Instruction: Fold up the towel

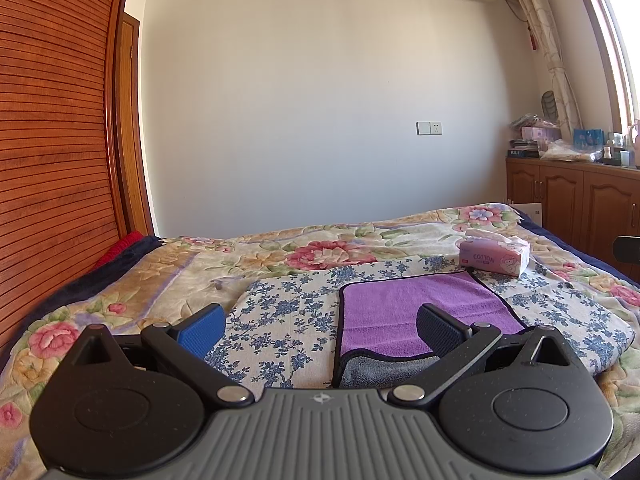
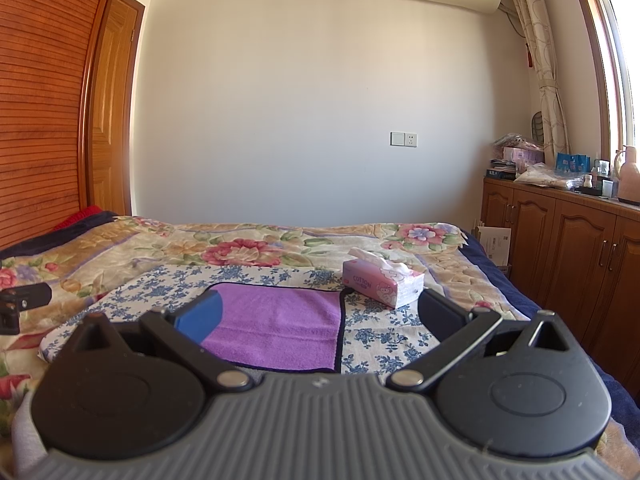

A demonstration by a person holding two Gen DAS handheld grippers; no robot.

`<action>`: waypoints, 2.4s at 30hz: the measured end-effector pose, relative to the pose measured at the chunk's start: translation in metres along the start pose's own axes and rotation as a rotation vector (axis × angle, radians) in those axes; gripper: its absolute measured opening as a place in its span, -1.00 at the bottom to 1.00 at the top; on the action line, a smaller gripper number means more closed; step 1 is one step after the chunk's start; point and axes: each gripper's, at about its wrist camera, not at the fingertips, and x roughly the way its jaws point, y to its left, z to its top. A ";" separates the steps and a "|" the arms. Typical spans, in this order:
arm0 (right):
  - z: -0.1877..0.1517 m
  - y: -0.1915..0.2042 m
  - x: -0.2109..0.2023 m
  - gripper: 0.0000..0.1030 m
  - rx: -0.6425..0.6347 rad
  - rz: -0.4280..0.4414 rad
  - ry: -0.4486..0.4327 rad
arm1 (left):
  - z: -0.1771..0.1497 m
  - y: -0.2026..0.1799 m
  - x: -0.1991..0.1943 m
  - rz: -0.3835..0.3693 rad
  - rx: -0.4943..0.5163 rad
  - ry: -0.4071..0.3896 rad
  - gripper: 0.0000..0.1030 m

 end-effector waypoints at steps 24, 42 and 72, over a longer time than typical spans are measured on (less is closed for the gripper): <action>0.001 0.000 -0.001 1.00 -0.001 0.000 0.000 | 0.000 0.000 0.000 0.000 0.000 0.002 1.00; 0.001 0.001 -0.001 1.00 -0.001 0.000 -0.001 | 0.000 0.000 0.000 0.000 0.000 0.003 1.00; -0.002 0.016 0.031 1.00 -0.036 0.037 0.068 | -0.005 -0.011 0.035 -0.032 0.053 0.106 1.00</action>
